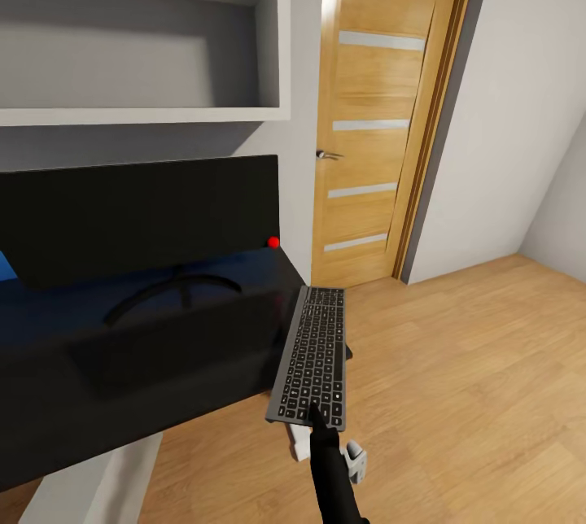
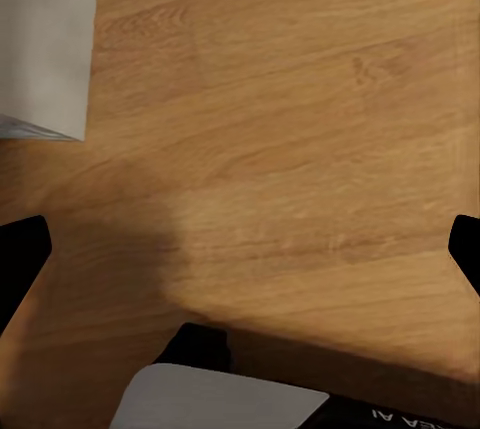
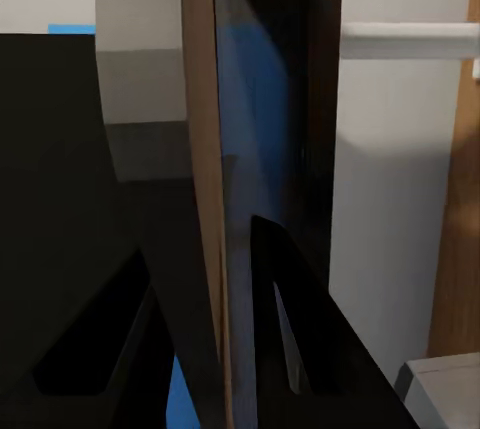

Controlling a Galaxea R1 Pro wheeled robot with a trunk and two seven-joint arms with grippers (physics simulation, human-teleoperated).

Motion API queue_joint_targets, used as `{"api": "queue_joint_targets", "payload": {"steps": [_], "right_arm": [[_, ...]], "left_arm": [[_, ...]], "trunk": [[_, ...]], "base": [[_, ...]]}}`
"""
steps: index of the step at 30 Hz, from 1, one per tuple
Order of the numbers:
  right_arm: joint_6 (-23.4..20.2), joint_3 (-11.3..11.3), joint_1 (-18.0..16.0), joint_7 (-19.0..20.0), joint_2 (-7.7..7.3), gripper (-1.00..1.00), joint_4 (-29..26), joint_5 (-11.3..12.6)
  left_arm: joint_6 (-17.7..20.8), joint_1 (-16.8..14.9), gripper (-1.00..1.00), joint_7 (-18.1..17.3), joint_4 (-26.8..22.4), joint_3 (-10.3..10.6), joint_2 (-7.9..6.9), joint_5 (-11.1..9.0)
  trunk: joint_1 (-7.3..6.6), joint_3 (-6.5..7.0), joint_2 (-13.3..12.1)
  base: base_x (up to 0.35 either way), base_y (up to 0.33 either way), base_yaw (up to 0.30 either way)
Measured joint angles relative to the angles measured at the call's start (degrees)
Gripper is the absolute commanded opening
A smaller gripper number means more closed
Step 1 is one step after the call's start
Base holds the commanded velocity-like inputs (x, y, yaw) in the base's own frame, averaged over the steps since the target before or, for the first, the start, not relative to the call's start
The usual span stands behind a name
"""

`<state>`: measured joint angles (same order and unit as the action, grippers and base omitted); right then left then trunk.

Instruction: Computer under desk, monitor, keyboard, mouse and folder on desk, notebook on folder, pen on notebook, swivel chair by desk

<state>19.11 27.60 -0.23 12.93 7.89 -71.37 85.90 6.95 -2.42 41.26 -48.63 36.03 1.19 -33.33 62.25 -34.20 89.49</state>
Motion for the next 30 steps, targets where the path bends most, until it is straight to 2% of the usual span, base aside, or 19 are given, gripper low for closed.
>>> {"api": "queue_joint_targets", "payload": {"steps": [6, 19, 20, 30], "right_arm": [[0.0, 0.0, 0.0, 0.0, -0.02, -1.00, 0.0, 0.0], [0.1, 0.0, 0.0, -0.5, -0.01, -1.00, 0.0, -0.5], [0.1, 0.0, 0.0, -0.6, 0.00, 1.00, -0.1, -0.7], [0.0, 0.0, 0.0, -1.3, -0.05, 1.00, 0.0, -0.2]], "left_arm": [[-0.2, 0.0, 1.00, 0.0, 0.0, -0.1, -0.04, 0.0], [-0.2, 0.0, 1.00, 0.0, 0.0, -0.3, -0.04, -0.1], [-0.2, 0.0, 1.00, 0.0, 0.0, -0.3, -0.06, -0.2], [-0.2, 0.0, 1.00, 0.0, 0.0, -0.3, -0.05, -0.3]], "trunk": [[-0.01, 0.00, 0.0], [0.00, 0.00, 0.0], [0.00, 0.00, 0.0], [0.00, 0.00, 0.0]], "base": [[0.147, 0.000, 0.000], [0.008, 0.000, 0.000], [0.000, 0.000, 0.000], [0.000, 0.000, 0.000]]}}
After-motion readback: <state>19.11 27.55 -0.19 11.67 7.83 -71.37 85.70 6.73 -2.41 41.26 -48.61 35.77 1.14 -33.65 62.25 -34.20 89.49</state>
